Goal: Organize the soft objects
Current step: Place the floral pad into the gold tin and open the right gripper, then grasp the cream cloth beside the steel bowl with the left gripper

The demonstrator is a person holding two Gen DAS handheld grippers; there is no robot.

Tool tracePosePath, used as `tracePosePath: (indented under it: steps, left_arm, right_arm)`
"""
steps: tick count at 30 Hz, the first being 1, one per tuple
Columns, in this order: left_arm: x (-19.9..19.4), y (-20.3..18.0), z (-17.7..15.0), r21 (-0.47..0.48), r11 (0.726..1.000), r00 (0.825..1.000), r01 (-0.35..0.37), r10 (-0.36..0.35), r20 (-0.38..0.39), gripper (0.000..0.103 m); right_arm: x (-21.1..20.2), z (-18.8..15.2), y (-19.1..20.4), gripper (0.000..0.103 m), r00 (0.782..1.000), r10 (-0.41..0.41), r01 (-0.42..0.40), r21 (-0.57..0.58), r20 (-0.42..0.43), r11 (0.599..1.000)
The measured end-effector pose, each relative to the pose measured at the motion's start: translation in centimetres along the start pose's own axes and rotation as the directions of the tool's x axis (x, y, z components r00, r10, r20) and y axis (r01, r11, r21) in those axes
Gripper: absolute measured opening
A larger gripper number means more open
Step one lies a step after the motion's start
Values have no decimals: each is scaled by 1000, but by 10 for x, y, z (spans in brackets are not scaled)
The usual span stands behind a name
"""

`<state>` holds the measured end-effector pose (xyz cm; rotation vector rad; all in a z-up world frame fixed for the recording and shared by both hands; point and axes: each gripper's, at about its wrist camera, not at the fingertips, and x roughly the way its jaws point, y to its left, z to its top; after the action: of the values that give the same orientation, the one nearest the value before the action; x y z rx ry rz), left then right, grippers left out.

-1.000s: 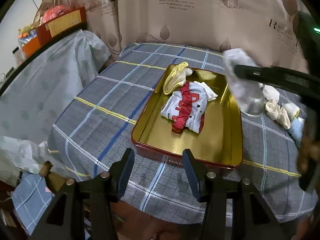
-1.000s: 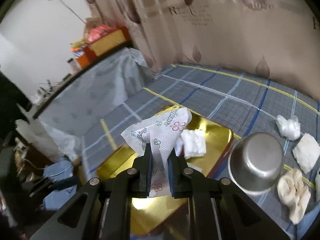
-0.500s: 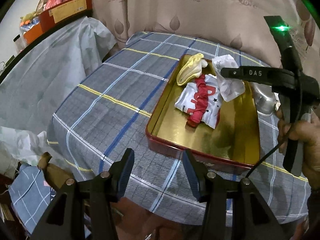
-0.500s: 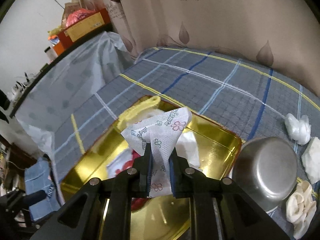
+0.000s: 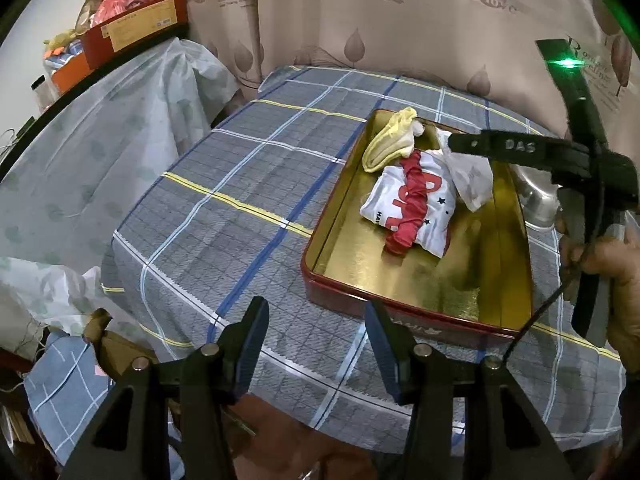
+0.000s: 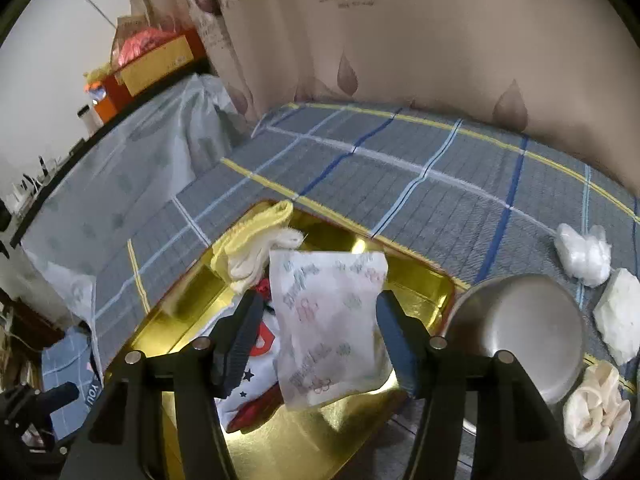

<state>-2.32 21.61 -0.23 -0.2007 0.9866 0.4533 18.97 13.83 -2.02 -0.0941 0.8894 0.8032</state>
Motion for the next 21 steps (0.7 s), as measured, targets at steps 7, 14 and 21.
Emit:
tracePosePath:
  steps: [7, 14, 21]
  left_arm:
    - [-5, -3, -1, 13, 1000, 1000, -20, 19, 24, 51]
    - [-17, -18, -7, 59, 998, 998, -24, 21, 55, 51]
    - [-44, -53, -12, 139, 988, 994, 72, -82, 66, 51]
  right_arm:
    - [-69, -32, -17, 59, 984, 23, -34, 60, 176, 998]
    - [-149, -130, -56, 64, 964, -158, 144, 81, 214, 986]
    - [-219, -222, -156, 69, 858, -507, 493, 142, 83, 858]
